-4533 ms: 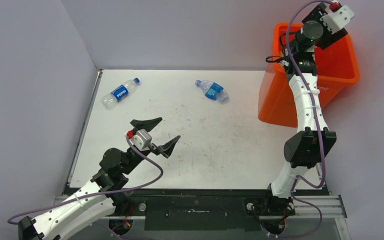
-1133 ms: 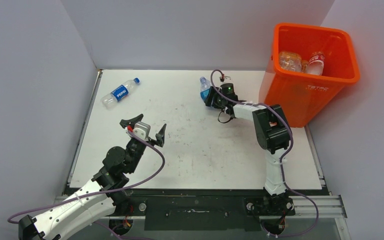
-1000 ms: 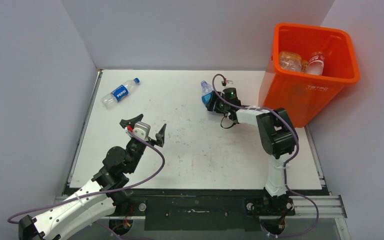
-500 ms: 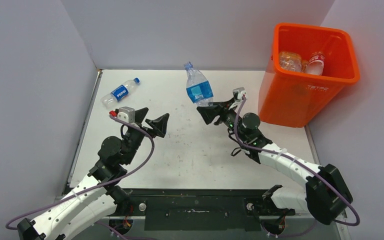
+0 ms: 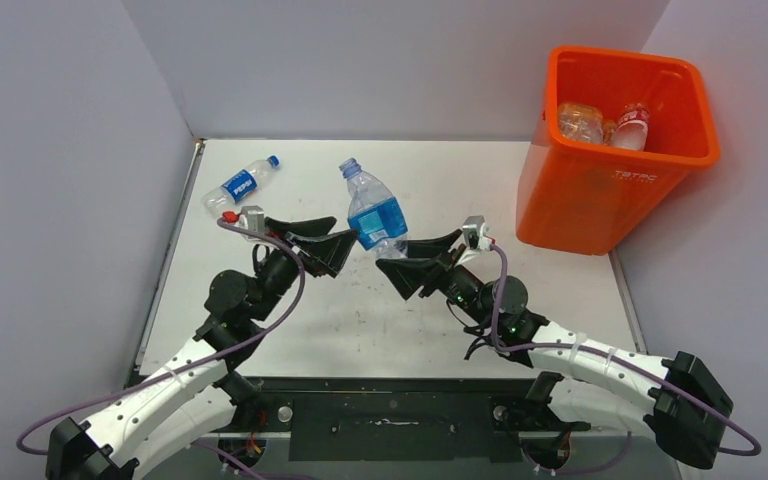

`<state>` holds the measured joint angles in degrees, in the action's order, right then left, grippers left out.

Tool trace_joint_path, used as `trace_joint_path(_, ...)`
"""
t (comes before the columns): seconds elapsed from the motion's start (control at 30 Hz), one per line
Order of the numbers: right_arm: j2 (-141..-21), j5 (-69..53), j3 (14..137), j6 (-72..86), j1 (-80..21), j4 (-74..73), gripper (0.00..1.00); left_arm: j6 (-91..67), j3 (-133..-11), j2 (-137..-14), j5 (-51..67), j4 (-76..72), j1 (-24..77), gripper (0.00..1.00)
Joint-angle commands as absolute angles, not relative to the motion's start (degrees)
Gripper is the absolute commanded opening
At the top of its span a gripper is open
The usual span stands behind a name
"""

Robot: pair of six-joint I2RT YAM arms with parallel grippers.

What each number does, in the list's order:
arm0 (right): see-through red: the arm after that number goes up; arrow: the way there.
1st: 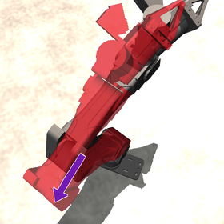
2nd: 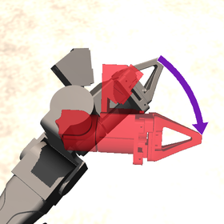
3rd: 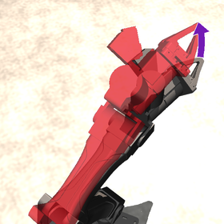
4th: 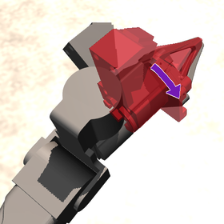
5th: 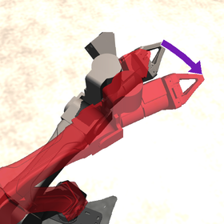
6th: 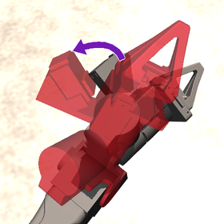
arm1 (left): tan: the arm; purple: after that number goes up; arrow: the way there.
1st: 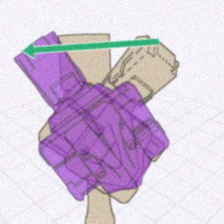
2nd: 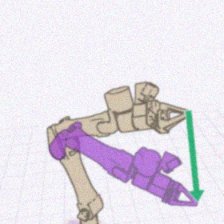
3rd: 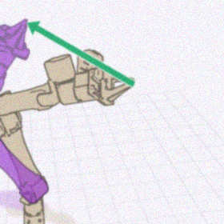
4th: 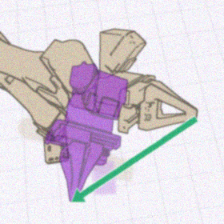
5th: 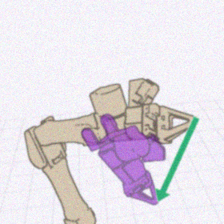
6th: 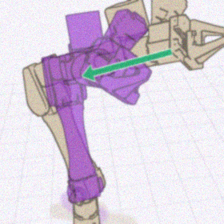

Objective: Put the plastic bottles in the bin
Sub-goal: Pick up the plastic bottle at the center of the board.

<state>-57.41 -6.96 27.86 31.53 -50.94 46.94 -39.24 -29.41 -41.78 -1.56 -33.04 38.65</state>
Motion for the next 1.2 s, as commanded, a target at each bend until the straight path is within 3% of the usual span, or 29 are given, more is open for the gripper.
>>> trace_joint_path(0.0, -56.6, -2.57, 26.52, 28.77, -55.34, 53.44, 0.05, -43.46, -32.12, -44.14, 4.61, -39.64, 38.32, 0.96)
trace_joint_path(0.17, -56.85, -0.29, 25.61, 27.41, -58.95, 55.28, 0.05, -43.07, -33.13, -45.42, 6.19, -39.3, 38.3, 0.99)
trace_joint_path(0.2, -56.93, -0.19, 25.39, 27.26, -59.38, 55.51, 0.05, -43.07, -33.13, -45.55, 6.78, -39.86, 38.3, 0.96)
trace_joint_path(0.43, -57.4, 1.79, 24.87, 26.78, -60.82, 55.55, 0.05, -42.74, -33.16, -47.65, 12.41, -41.69, 38.28, 0.51)
trace_joint_path(0.6, -57.33, 2.72, 25.61, 25.94, -61.69, 52.92, 0.06, -42.28, -32.82, -48.25, 16.66, -43.33, 38.32, 0.27)
trace_joint_path(0.63, -57.23, 2.61, 26.31, 25.81, -61.82, 51.09, 0.12, -41.52, -32.93, -48.21, 17.56, -43.22, 38.32, 0.22)
trace_joint_path(0.73, -56.71, 3.18, 28.38, 25.5, -62.38, 44.46, 0.57, -36.69, -34.03, -47.38, 19.2, -40.36, 38.3, 0.0)
trace_joint_path(0.87, -55.09, 4.01, 31.65, 26.18, -62.7, 35.89, 0.82, -26.89, -37.47, -45.2, 17.98, -29.44, 38.32, 0.0)
trace_joint_path(1.0, -53.02, 4.13, 36.83, 25.3, -62.83, 24.38, 0.93, -11.46, -41.58, -43.92, 12.79, -15.79, 38.94, 0.0)
trace_joint_path(1.17, -48.8, 7.62, 43.46, 22.01, -62.84, 11.89, 0.93, 8.89, -42.12, -42.39, -0.15, -11.23, 43.21, 0.0)
